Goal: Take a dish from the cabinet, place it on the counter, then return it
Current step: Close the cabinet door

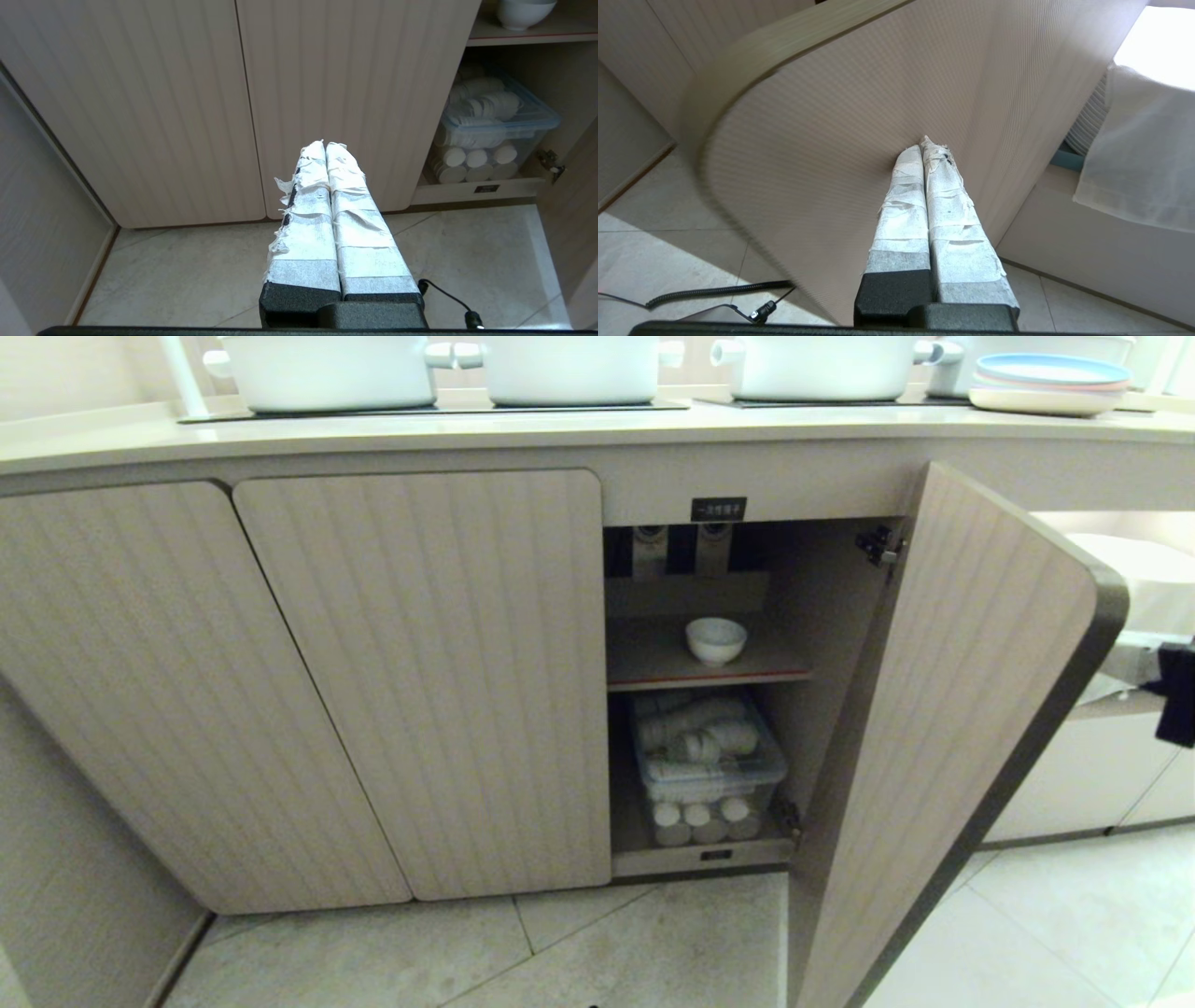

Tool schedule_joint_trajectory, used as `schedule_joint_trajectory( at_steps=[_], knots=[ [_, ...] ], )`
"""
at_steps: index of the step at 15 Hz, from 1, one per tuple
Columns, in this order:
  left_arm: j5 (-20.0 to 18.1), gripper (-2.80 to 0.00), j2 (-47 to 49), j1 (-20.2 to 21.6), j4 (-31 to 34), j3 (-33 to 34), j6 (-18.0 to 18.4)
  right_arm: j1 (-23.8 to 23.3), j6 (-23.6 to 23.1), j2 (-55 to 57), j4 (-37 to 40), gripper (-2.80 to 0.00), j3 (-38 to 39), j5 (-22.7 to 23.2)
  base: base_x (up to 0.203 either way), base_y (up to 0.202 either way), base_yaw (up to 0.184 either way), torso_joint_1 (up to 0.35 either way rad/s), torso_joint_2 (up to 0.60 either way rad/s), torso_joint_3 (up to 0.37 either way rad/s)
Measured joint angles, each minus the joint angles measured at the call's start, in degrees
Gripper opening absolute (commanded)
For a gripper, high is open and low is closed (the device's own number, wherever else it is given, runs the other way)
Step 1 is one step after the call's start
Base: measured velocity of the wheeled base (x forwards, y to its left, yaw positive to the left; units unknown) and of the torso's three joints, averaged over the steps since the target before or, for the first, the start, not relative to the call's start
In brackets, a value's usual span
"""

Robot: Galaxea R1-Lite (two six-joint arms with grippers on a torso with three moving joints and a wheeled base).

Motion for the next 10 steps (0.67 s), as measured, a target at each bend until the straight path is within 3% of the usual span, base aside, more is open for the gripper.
schedule_joint_trajectory(
  at_steps=[10],
  knots=[
    [0.0,-2.8,0.0,0.0,0.0,0.0,0.0,2.9,-0.2,8.3,0.0,-2.8,-6.4,-1.0,0.0,0.0,0.0,0.0,0.0,0.0]
  ],
)
